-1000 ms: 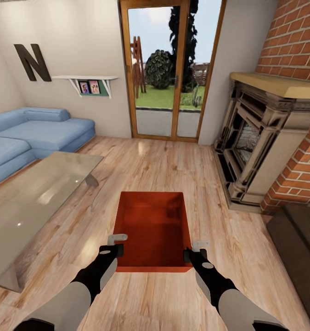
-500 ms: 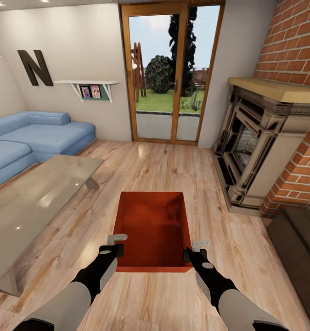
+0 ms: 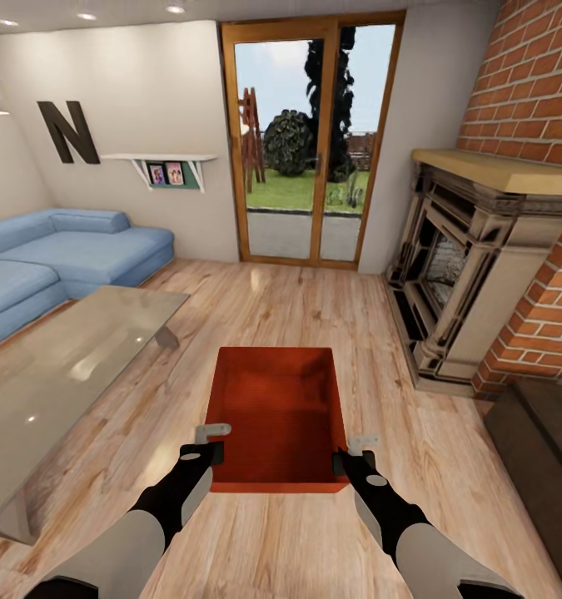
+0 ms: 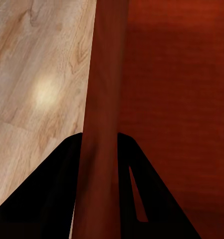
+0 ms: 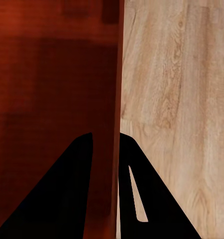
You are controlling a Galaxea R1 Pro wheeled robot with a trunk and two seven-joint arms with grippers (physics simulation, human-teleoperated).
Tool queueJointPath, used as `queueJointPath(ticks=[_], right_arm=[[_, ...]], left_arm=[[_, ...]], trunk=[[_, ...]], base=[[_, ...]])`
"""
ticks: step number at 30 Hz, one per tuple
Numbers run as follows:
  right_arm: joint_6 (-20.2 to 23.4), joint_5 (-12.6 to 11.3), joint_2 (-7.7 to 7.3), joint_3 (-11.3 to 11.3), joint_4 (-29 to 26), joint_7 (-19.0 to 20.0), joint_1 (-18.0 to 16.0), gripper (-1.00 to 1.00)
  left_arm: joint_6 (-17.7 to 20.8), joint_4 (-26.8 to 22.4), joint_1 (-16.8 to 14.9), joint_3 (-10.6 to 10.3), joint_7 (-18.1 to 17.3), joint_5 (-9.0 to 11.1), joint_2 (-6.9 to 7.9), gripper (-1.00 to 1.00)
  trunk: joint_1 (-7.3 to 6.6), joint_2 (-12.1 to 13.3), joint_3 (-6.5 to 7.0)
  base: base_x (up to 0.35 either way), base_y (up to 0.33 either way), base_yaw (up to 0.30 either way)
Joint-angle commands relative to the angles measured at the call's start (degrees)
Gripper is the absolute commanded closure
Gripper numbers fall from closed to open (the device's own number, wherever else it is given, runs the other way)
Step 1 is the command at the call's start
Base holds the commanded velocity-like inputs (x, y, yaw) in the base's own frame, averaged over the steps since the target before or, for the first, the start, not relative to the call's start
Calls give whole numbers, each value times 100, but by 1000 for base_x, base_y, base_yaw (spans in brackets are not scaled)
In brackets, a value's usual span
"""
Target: Move the two storage containers from the living room to the garage. In the garage, place one container on the floor and stack the other container on top of it (either order is fine).
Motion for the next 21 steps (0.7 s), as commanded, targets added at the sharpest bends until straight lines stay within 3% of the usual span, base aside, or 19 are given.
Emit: queueJointPath(ticks=[1,21], right_arm=[[-247,78,6,-156,-16,-101,-6,100],[-247,78,6,-156,-16,-101,-5,100]], left_arm=[[48,0,-5,415,138,75,5,100],[48,0,-4,415,138,76,-2,100]], trunk=[[2,-8,1],[2,-8,179]], base=[[0,0,0],[0,0,0]])
